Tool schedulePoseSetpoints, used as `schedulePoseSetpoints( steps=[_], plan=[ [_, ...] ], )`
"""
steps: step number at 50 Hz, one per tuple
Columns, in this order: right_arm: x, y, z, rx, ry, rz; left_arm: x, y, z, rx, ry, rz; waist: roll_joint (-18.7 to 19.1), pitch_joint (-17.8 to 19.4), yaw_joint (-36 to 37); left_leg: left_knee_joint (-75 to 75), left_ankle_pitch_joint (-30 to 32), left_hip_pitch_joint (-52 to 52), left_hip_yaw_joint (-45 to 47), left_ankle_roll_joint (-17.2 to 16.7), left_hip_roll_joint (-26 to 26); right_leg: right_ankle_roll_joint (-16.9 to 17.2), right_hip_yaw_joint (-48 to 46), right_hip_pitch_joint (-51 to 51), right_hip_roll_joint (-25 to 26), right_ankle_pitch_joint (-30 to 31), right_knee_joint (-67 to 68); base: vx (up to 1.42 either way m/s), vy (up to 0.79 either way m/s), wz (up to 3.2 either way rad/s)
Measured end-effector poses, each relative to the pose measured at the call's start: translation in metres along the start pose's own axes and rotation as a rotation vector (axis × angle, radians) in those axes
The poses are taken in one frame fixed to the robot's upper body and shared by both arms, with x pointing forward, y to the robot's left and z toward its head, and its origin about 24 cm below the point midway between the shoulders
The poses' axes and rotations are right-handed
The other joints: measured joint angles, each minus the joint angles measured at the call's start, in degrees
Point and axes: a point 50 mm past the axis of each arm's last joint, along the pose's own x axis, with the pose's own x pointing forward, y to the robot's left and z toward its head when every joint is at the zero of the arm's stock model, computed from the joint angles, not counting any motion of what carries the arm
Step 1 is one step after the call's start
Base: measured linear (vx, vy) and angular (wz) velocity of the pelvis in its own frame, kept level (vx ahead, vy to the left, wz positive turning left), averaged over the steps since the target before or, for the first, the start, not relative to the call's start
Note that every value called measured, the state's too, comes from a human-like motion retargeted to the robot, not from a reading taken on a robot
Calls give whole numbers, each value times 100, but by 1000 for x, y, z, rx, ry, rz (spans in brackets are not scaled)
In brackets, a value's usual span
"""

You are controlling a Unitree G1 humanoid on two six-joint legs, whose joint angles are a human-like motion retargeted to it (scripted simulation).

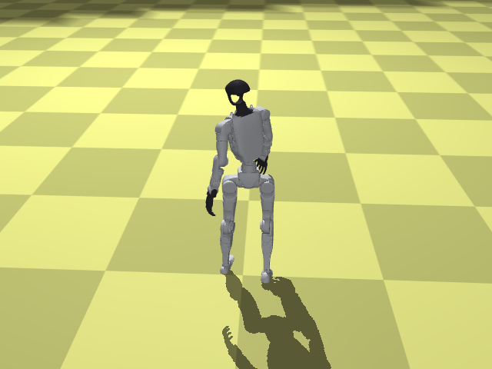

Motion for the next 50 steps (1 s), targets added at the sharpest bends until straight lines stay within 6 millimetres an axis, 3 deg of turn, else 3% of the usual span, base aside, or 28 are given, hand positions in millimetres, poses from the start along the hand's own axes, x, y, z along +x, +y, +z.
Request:
schedulePoseSetpoints(
  steps=[3, 7, 11, 13, 16, 20, 27, 31, 33, 37, 42, 45, 50],
  plan=[
    [-2, 1, -7, -13, 11, -3, 2, 3, 15, -8, -43, 33, 145, -61, -219, -10, -30, 132, -140, -150, 152, 47, 125, -346, 94, -203, 307, 19, -5, 44],
    [-2, 0, -5, -30, 6, -4, 5, 7, 37, -79, -104, 58, 215, -71, -516, 1, -88, 232, -258, -299, 187, 120, -51, -455, -86, -195, -600, 20, -10, 36],
    [0, 0, -1, -59, 2, 4, 5, 8, 49, -101, -151, 57, 153, -46, -668, 53, -257, 309, -328, -229, 58, 393, 52, -393, -226, 647, -1647, 21, -16, 22],
    [0, 0, 2, -81, -7, 9, 4, 7, 49, -81, -160, 49, 150, -59, -636, 116, -320, 321, -314, -135, 50, 491, 113, -343, -207, 721, -1711, 21, -19, -9],
    [2, 1, 8, -124, -18, 16, 3, 4, 40, -58, -141, 28, 123, -48, -491, 379, -329, 270, -165, 110, -25, 628, 185, -237, -195, 655, -1782, 22, -19, -33],
    [5, 4, 22, -156, -35, 19, 0, -8, 11, -83, -62, -11, -7, 32, -243, 878, -458, 29, 221, 438, -291, 907, 391, -112, -290, 782, -1935, 22, -15, -50],
    [8, 10, 55, -97, -119, 28, -6, -14, -26, -175, 51, -37, -65, -3, 204, 303, -406, -531, 674, 82, 45, 987, 591, -40, 161, 889, -2129, 21, -14, -42],
    [7, 11, 47, -68, -100, 25, -10, -18, -40, -186, 86, -46, -138, -3, 306, -55, 336, -667, 739, 73, -139, 987, 541, 125, -59, 653, -2090, 26, 18, 10],
    [6, 10, 38, -59, -77, 21, -11, -20, -44, -187, 94, -48, -166, 2, 296, -19, 431, -626, 694, 102, -253, 957, 492, 242, -177, 511, -2041, 28, 21, 27],
    [6, 7, 34, -33, -60, 13, -7, -14, -32, -179, 76, -41, -148, 71, 111, 70, 129, -407, 524, 34, -215, 663, 331, 404, -128, 363, -1793, 26, 10, 31],
    [5, 3, 25, -5, -46, 3, -1, -7, -9, -94, 31, -13, 194, 59, -318, -25, 33, 47, 292, -170, 136, -108, 308, 35, 169, 267, -452, 24, 5, 36],
    [4, 0, 20, -5, -40, -11, 2, 1, 11, -52, -23, 33, 334, 17, -560, -66, -26, 206, 214, -346, 293, -74, 121, -392, 167, 41, 104, 24, -2, 26],
    [3, -4, 14, -27, -26, -30, 5, 16, 45, -100, -125, 94, 337, 4, -915, 15, -186, 320, 159, -493, 238, 232, -250, -511, -57, 110, -1152, 27, -8, 17]
  ],
)
